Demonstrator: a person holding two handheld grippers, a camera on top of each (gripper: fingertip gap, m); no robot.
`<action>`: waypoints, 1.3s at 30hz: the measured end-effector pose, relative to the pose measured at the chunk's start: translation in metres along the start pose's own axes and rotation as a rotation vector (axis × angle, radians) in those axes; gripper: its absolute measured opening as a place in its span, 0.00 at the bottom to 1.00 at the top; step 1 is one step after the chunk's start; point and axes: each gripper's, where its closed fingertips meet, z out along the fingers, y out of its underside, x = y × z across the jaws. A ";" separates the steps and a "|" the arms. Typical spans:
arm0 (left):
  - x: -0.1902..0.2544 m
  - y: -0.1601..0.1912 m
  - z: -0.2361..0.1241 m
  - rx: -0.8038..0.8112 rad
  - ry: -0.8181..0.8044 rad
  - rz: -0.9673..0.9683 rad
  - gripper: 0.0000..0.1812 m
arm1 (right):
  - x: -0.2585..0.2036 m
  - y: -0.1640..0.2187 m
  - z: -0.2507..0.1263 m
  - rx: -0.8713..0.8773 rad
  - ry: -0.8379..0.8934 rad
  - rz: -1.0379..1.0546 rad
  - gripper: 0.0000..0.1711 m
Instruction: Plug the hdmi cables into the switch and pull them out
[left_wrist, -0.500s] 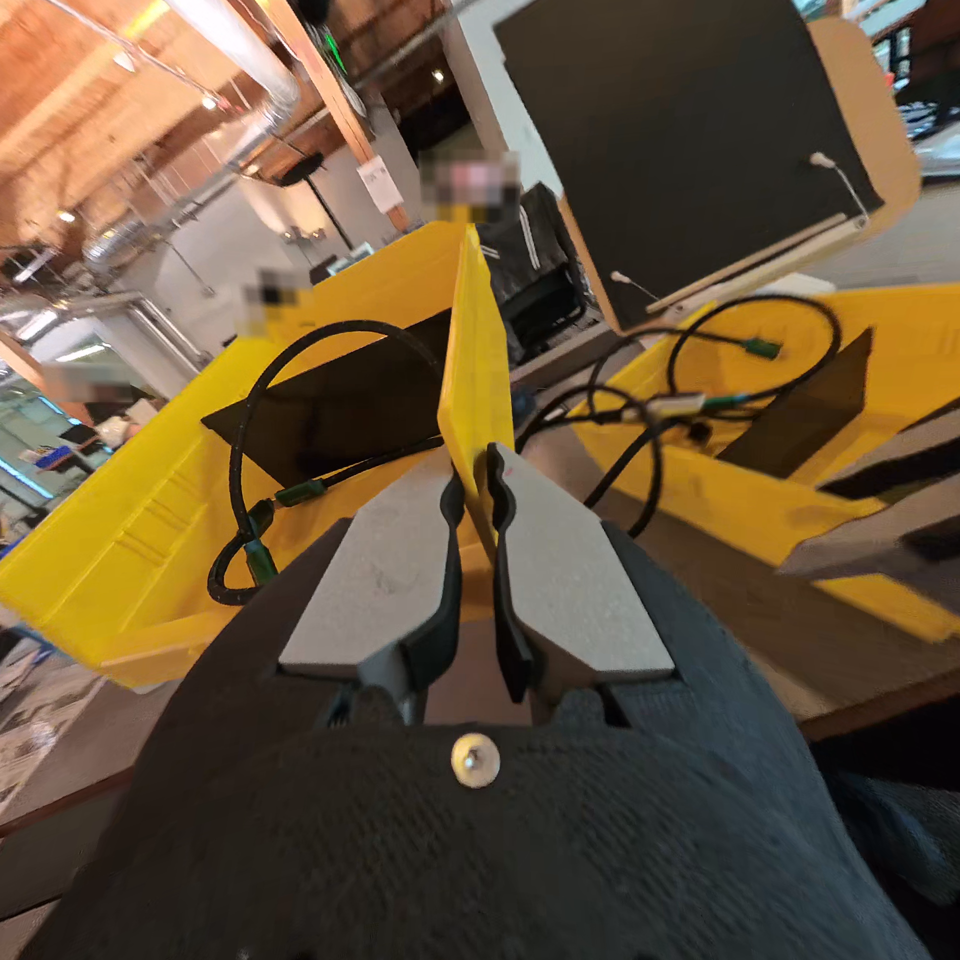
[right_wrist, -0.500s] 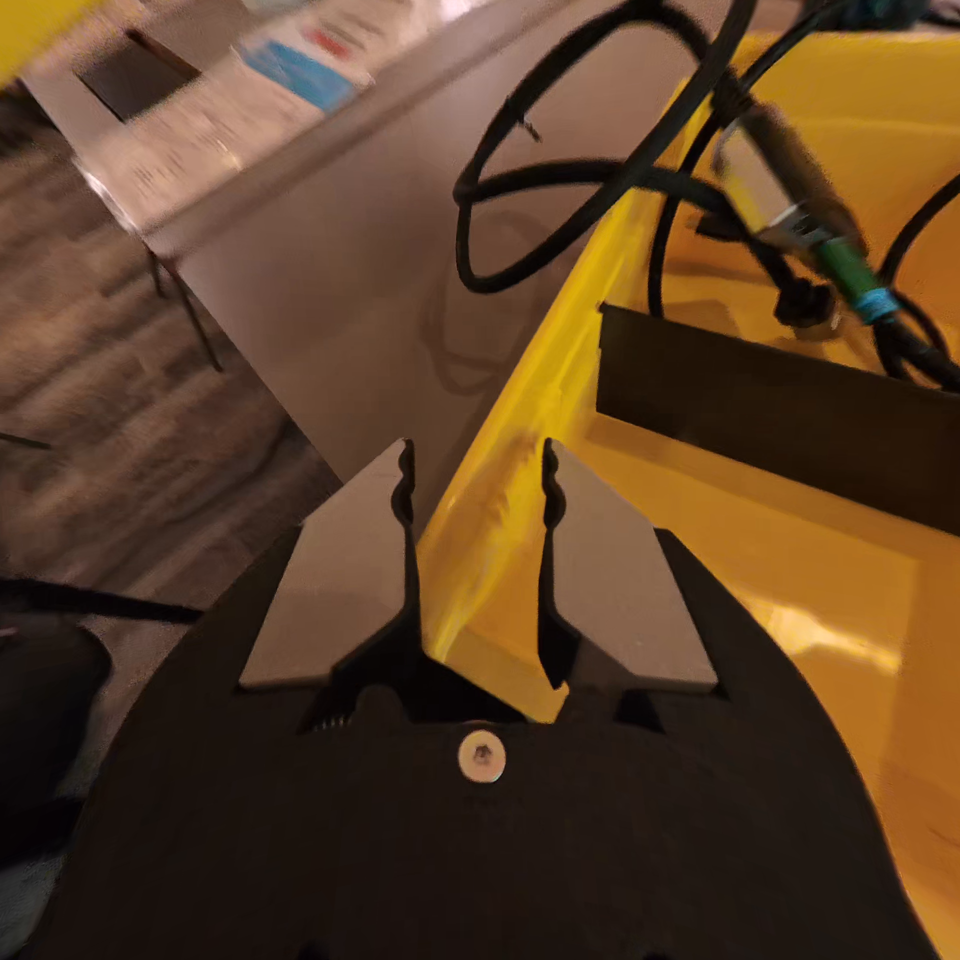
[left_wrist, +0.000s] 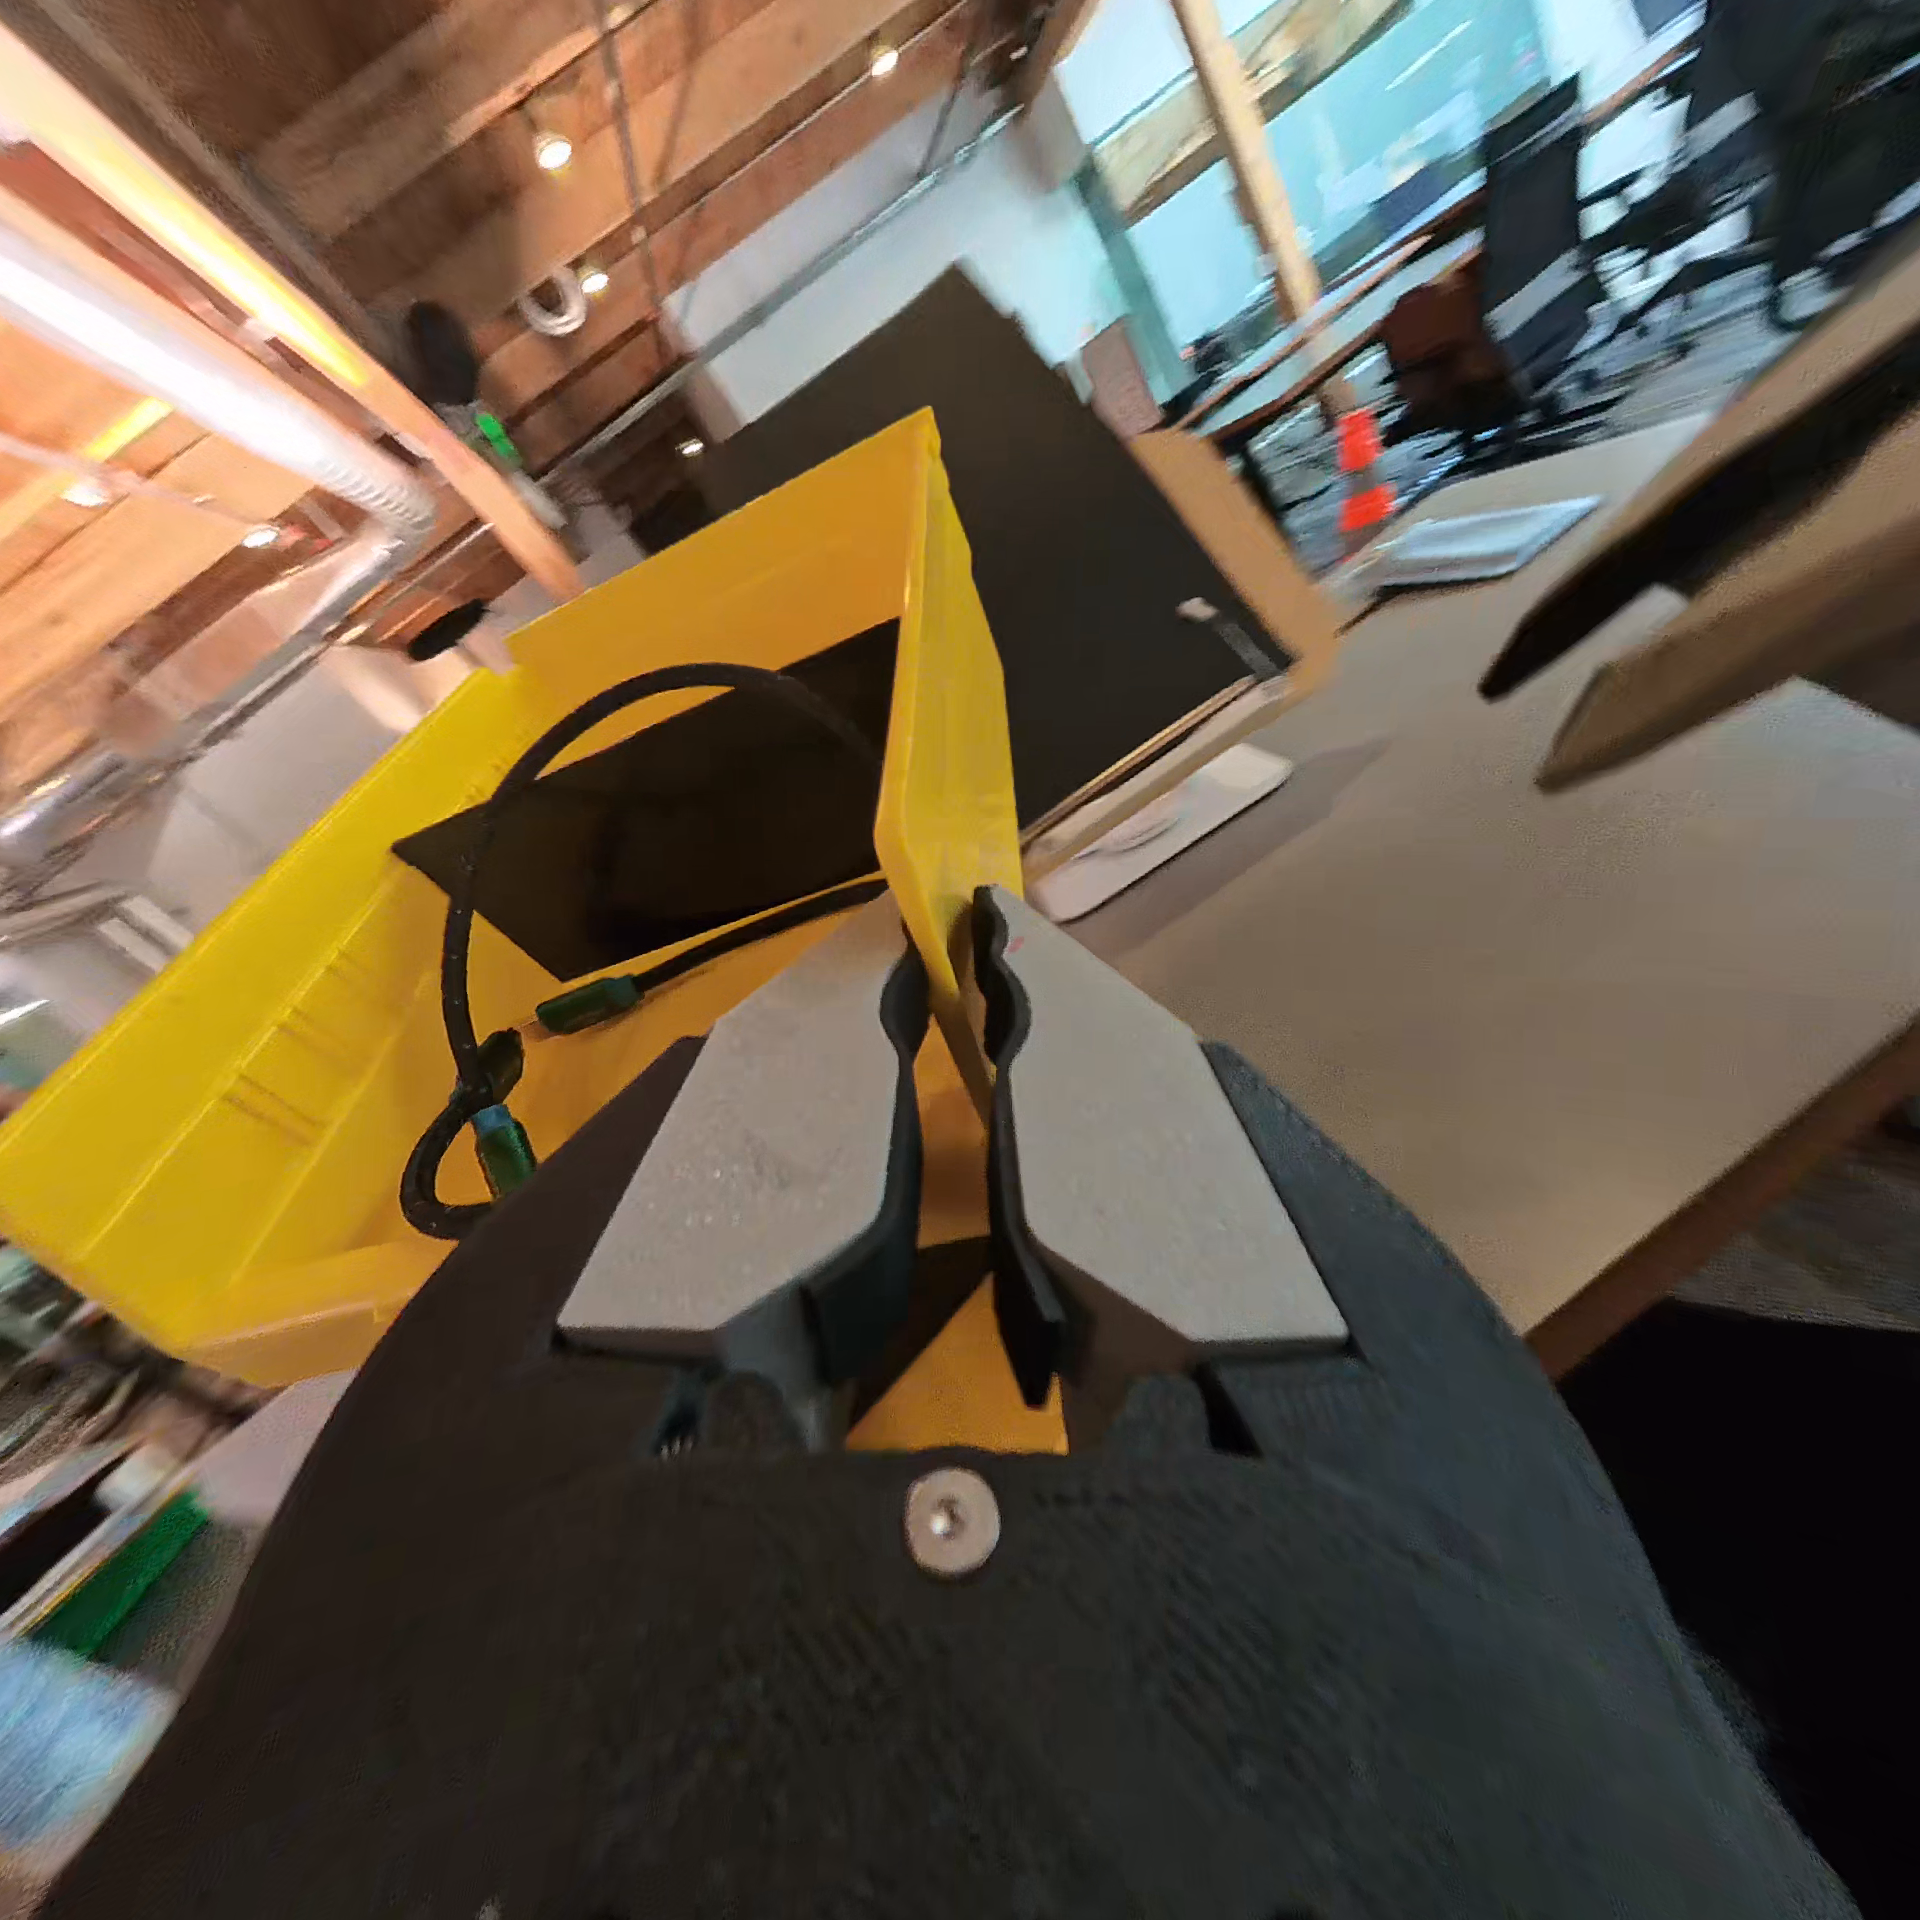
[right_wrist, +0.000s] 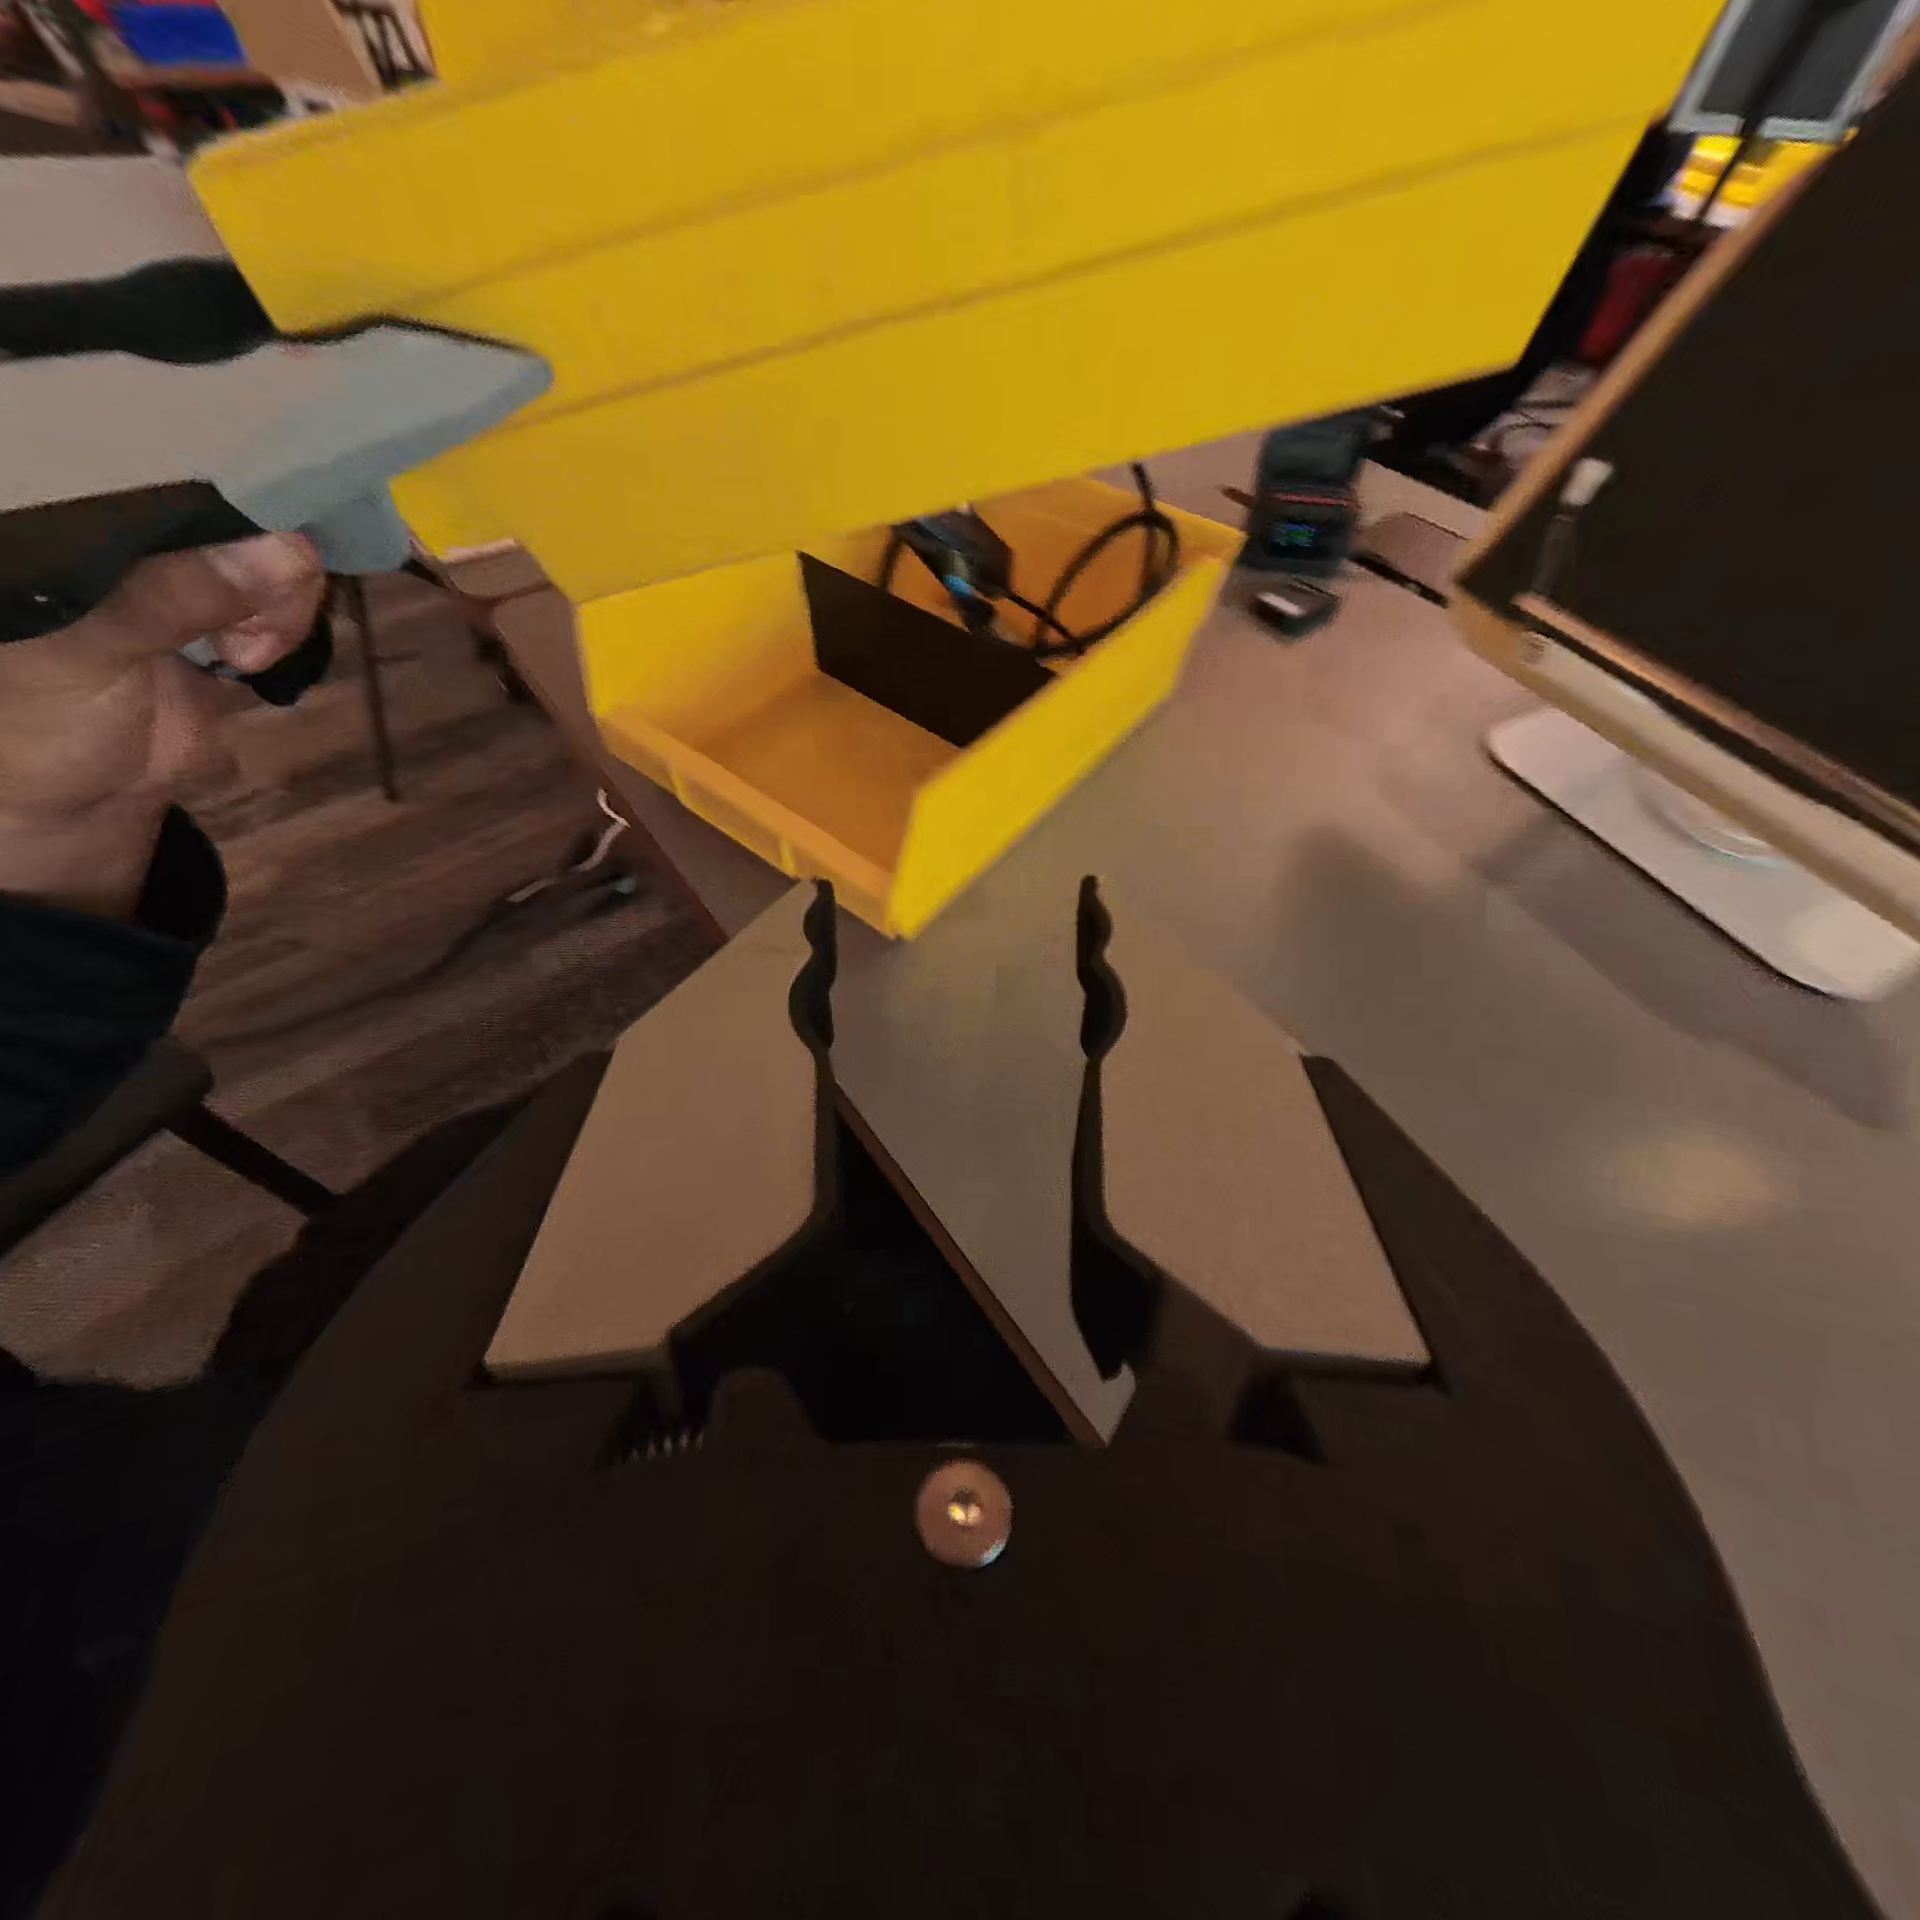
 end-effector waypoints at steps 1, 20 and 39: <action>0.021 -0.008 0.010 0.017 0.045 -0.010 0.02 | 0.014 0.004 -0.023 -0.013 0.022 -0.006 0.26; 0.342 0.028 0.138 -0.244 0.666 -0.141 0.05 | 0.160 0.079 -0.135 -0.178 0.337 0.113 0.29; 0.082 0.169 0.081 -0.502 0.031 -0.286 0.30 | 0.181 0.168 -0.091 -0.720 0.500 0.011 0.50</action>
